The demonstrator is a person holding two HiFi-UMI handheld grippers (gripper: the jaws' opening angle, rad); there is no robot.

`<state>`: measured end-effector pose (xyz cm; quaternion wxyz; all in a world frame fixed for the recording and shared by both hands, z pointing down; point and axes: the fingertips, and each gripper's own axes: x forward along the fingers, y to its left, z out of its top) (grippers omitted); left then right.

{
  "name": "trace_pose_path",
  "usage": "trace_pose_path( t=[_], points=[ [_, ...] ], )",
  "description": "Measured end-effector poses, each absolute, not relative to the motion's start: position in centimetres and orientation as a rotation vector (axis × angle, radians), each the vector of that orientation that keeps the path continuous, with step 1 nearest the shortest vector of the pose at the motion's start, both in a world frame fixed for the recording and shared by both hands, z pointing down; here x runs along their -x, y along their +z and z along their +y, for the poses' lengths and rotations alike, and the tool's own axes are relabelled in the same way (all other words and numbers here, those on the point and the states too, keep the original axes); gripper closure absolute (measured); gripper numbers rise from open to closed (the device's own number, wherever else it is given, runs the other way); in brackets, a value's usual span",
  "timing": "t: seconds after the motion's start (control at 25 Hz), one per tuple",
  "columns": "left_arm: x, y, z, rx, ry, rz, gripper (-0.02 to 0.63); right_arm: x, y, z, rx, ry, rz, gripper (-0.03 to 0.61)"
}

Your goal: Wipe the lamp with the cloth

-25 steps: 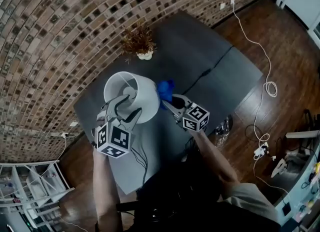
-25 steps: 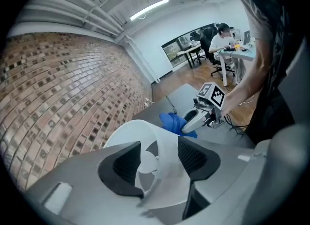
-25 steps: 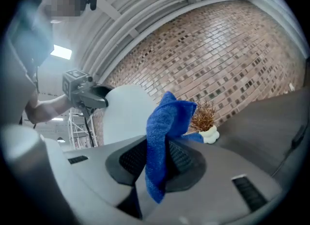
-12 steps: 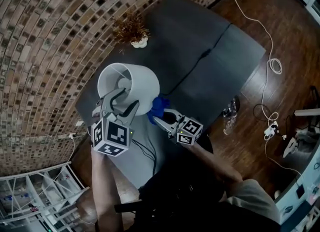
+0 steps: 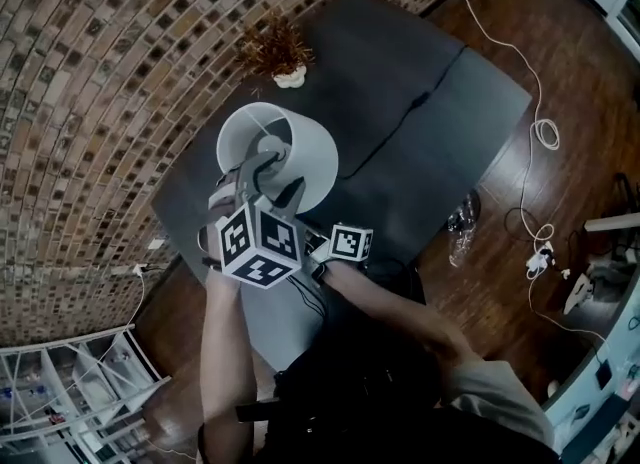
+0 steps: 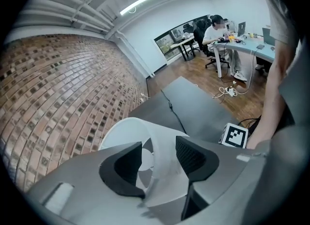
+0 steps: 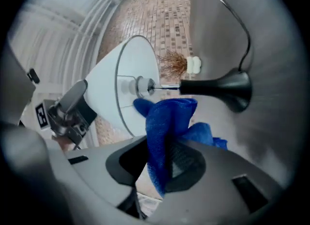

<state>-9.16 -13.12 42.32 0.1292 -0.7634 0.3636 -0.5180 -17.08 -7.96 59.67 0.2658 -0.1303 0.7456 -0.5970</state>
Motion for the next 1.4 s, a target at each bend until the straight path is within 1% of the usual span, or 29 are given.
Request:
trace_pose_path(
  t=[0.08, 0.16, 0.36, 0.56, 0.76, 0.96, 1.08, 1.12, 1.2, 1.32, 1.4],
  points=[
    [9.3, 42.5, -13.0, 2.218, -1.507, 1.043, 0.396, 17.2, 59.3, -8.3, 0.236, -1.631, 1.855, 0.501],
    [9.5, 42.6, -13.0, 2.229, -1.51, 1.027, 0.4, 14.9, 59.0, -8.6, 0.189, -1.593, 1.749, 0.5],
    [10.1, 42.4, -13.0, 2.214, -1.496, 1.018, 0.403, 7.5, 57.8, -10.1, 0.254, -1.506, 1.662, 0.5],
    [9.7, 42.4, -12.8, 2.206, -1.487, 1.031, 0.405, 4.2, 57.2, -12.2, 0.348, -1.529, 1.688, 0.5],
    [9.4, 42.4, -12.6, 2.199, -1.493, 1.042, 0.402, 6.6, 57.0, -10.2, 0.306, -1.554, 1.679, 0.499],
    [10.0, 42.2, -12.7, 2.209, -1.48, 1.06, 0.397, 11.1, 57.6, -7.5, 0.083, -1.663, 1.658, 0.499],
    [9.7, 42.3, -12.7, 2.206, -1.477, 1.068, 0.397, 13.4, 57.6, -5.1, -0.056, -1.754, 1.808, 0.499],
    [9.5, 42.3, -12.6, 2.206, -1.477, 1.069, 0.397, 12.9, 58.1, -4.9, -0.026, -1.769, 1.897, 0.499],
    [9.2, 42.4, -12.5, 2.208, -1.476, 1.07, 0.397, 9.3, 59.8, -7.2, 0.206, -1.742, 2.093, 0.499],
    [8.8, 42.4, -12.2, 2.199, -1.462, 1.072, 0.397, 1.8, 59.0, -14.9, 0.575, -1.459, 2.299, 0.499],
    [8.8, 42.3, -12.1, 2.183, -1.444, 1.076, 0.397, 0.4, 57.6, -20.5, 0.616, -1.298, 2.382, 0.499]
  ],
)
